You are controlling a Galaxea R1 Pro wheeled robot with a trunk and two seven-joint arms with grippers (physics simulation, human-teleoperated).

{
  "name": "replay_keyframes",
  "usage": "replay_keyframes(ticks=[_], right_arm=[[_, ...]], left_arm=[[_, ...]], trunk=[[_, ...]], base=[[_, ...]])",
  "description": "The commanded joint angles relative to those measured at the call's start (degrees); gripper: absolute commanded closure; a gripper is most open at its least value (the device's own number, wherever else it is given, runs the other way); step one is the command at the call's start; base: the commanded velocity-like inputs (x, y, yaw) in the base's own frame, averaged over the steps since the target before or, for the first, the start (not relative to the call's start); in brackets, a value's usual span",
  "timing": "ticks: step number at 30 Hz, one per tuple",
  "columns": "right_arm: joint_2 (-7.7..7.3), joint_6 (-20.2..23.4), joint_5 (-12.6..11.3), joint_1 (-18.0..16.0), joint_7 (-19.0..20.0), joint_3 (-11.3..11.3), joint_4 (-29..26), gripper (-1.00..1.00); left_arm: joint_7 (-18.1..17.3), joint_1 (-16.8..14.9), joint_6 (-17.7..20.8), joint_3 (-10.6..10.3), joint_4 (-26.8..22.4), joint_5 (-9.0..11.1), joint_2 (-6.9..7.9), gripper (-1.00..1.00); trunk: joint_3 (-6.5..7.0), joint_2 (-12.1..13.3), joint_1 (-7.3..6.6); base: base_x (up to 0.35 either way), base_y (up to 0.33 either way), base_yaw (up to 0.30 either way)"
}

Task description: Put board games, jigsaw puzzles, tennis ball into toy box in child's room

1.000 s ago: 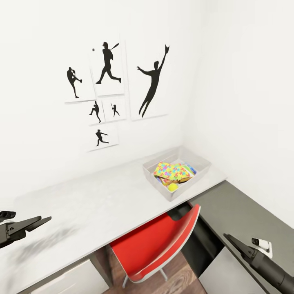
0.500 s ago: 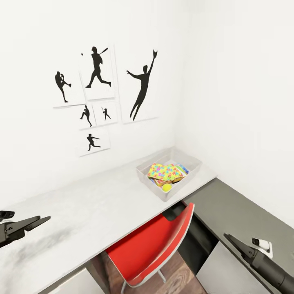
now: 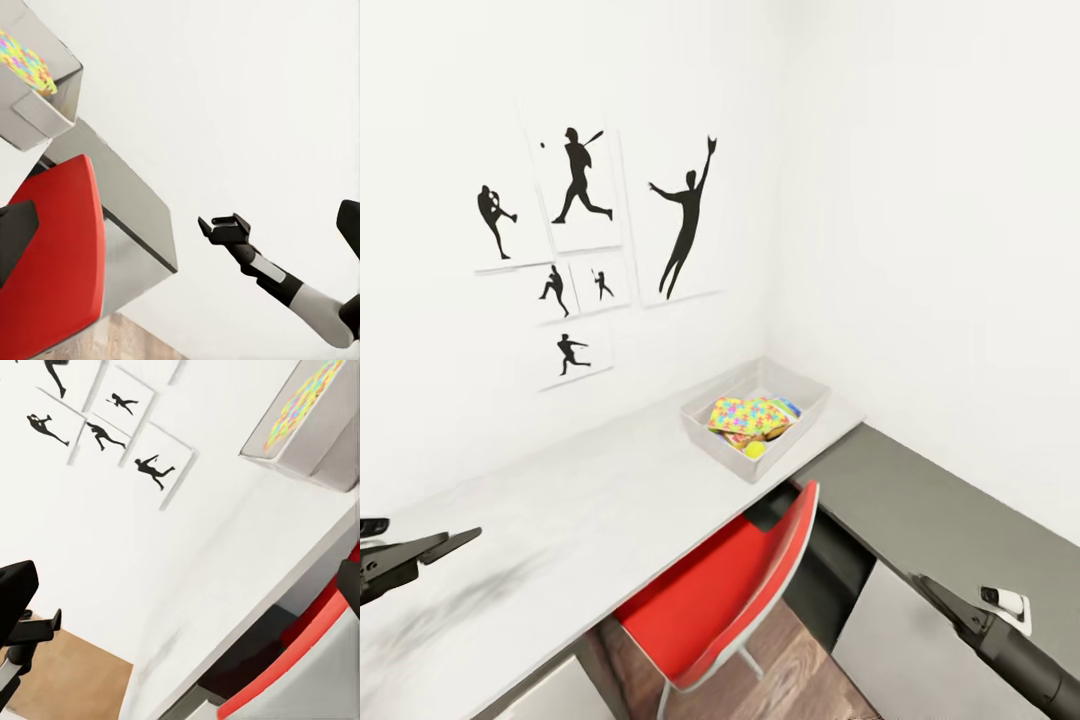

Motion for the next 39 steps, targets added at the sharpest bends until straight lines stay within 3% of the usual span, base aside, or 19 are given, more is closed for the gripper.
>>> replay_keyframes(ticks=[1, 23, 39], right_arm=[[-0.03, 0.5, -0.4, 0.0, 0.0, 0.0, 0.0, -1.00], [-0.22, 0.8, -0.3, 0.0, -0.3, 0.0, 0.3, -1.00], [-0.31, 0.9, -0.4, -0.1, -0.2, 0.0, 2.9, -1.00]], left_arm=[[-0.2, 0.0, 0.2, 0.0, 0.0, 0.0, 0.01, -1.00], [-0.2, 0.0, -0.5, -0.1, 0.1, -0.1, -0.17, -1.00], [-0.2, 0.0, -0.6, -0.1, 0.1, -0.1, -0.39, -1.00]], trunk=[[-0.04, -0.1, 0.03], [0.69, -0.1, 0.03], [0.71, -0.1, 0.03]], base=[[-0.070, 0.018, -0.201], [-0.275, -0.005, -0.184], [-0.021, -0.003, -0.279]])
